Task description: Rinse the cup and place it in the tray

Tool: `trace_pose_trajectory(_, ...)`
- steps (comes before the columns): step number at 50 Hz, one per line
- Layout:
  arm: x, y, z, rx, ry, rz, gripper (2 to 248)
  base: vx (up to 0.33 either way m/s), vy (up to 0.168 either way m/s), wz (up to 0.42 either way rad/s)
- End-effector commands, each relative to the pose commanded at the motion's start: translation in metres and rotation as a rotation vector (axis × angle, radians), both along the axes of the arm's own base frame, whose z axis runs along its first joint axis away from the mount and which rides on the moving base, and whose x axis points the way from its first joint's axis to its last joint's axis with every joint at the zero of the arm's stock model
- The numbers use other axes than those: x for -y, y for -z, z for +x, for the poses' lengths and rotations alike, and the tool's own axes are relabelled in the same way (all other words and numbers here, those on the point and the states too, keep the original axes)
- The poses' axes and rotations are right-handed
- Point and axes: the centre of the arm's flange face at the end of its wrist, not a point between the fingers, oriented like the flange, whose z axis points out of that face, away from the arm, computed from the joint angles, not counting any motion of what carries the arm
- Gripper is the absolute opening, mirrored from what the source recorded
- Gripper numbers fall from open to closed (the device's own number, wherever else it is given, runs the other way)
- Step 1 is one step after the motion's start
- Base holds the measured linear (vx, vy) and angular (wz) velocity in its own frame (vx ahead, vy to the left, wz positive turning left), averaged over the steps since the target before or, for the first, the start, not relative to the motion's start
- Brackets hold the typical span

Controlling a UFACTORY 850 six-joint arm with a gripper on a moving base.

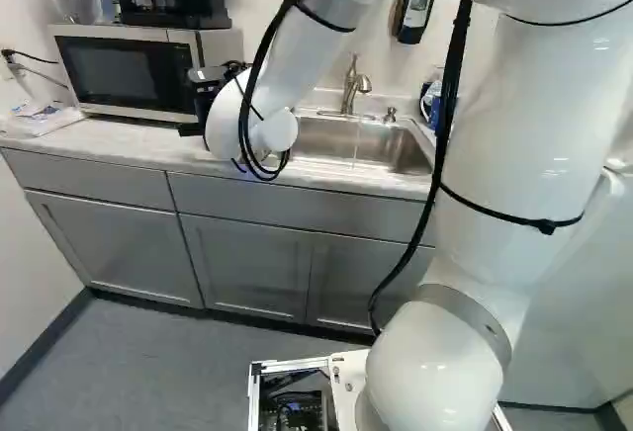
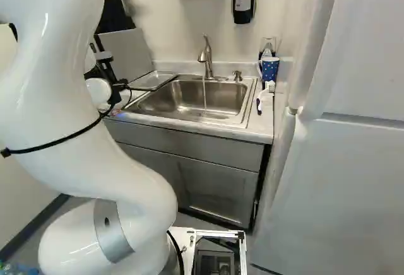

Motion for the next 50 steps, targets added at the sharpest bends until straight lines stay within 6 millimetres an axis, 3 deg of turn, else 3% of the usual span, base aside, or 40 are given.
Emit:
trace_pose_trajectory(9,0.000,0.000,0.000,0.000,0.000,0.000,245,0.000,0.000,0.000)
trace_pose_trajectory(10,0.000,0.000,0.000,0.000,0.000,0.000,210,0.000,0.000,0.000)
trace_pose_trajectory(15,0.000,0.000,0.000,0.000,0.000,0.000,210,0.000,0.000,0.000)
trace_pose_trajectory(16,0.000,0.000,0.000,0.000,0.000,0.000,171,0.000,0.000,0.000)
trace_pose_trajectory(20,0.000,0.000,0.000,0.000,0.000,0.000,171,0.000,0.000,0.000)
trace_pose_trajectory(21,0.000,0.000,0.000,0.000,0.000,0.000,134,0.000,0.000,0.000)
trace_pose_trajectory(31,0.002,-0.005,-0.001,0.008,0.003,0.006,126,0.000,0.000,0.000)
trace_pose_trajectory(50,0.032,-0.025,-0.012,0.039,0.041,0.026,126,0.000,0.000,0.000)
